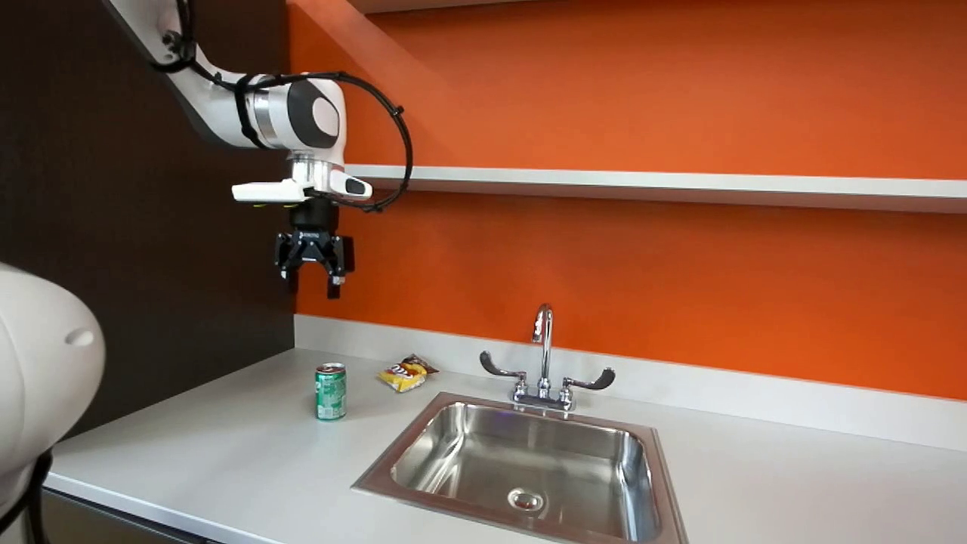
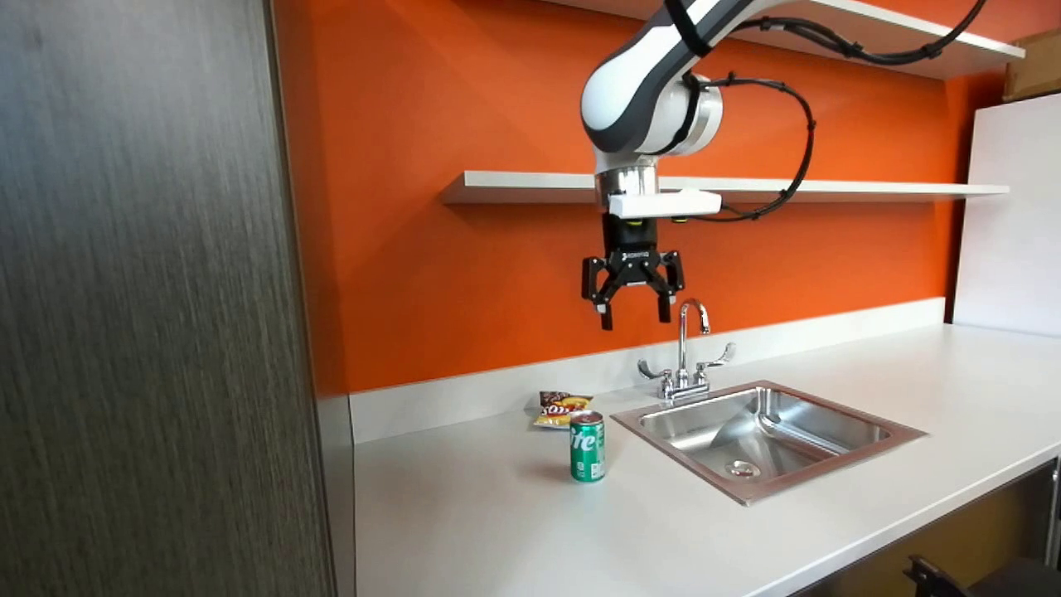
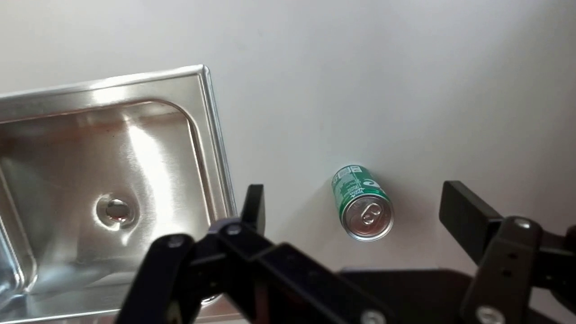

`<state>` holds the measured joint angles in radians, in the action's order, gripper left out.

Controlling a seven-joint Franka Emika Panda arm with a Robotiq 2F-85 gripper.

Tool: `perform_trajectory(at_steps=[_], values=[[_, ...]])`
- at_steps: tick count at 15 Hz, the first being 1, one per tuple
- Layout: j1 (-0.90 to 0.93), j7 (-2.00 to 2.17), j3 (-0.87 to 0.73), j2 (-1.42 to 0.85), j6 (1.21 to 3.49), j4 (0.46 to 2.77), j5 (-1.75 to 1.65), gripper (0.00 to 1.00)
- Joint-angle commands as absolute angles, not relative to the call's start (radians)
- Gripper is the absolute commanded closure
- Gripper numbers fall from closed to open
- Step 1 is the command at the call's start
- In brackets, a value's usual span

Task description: Put the green can in the sink

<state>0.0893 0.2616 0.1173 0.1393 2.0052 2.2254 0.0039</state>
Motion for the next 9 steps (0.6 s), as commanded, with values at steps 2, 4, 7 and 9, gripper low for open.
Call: perform_trajectory(at_steps=[2, 4, 7, 9], values=[[0.096, 0.274, 0.126, 0.016, 2.111, 2.185, -0.016, 0.0], [0.103, 0.263, 0.123, -0.036, 2.155, 2.176, -0.014, 0.0], [0.117, 0.257, 0.122, -0.09, 2.194, 2.165, -0.015, 0.0], [0.126, 0.239, 0.123, -0.127, 2.208, 2.148, -0.006, 0.0]])
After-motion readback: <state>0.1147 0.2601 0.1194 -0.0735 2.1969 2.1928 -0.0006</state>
